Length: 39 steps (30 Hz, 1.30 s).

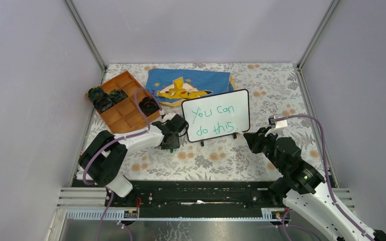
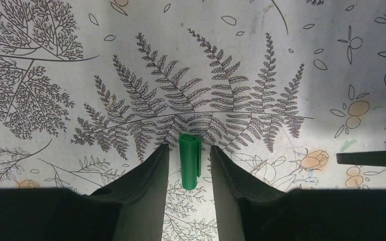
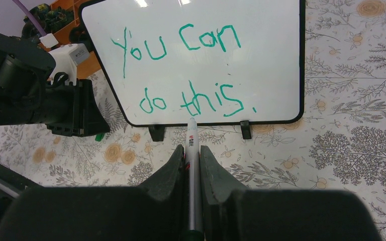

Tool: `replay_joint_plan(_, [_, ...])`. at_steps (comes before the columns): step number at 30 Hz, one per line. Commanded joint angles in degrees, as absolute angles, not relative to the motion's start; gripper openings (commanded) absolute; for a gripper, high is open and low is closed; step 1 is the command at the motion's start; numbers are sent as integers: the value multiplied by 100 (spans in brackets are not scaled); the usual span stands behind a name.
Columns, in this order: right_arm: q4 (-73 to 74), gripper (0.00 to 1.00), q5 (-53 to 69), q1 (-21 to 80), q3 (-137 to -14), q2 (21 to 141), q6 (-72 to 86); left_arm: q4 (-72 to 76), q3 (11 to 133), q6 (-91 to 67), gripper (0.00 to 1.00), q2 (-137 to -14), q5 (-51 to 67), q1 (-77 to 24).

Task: Write a sentence on the whiteboard
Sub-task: Close the whiteboard marker at the center of the board.

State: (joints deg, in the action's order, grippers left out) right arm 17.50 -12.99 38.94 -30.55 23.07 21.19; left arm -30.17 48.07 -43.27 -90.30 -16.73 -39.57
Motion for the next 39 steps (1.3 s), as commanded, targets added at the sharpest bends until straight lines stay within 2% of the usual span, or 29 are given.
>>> replay_joint_plan(1, [1619, 0, -1444, 3868, -3102, 2259, 2059, -2944, 4636, -4560, 41, -9193, -1670, -4041])
replay_joint_plan(16, [1582, 0, -1450, 3866, -3051, 2251, 2073, -3006, 4558, -4597, 31, -9255, -1701, -4044])
replay_joint_plan(29, [1574, 0, -1453, 3869, -3047, 2225, 2065, -3072, 4403, -4579, 41, -9058, -1560, -4102])
replay_joint_plan(39, [1592, 0, -1456, 3859, -3034, 2166, 2083, -3330, 4384, -4571, 37, -8920, -1675, -4130])
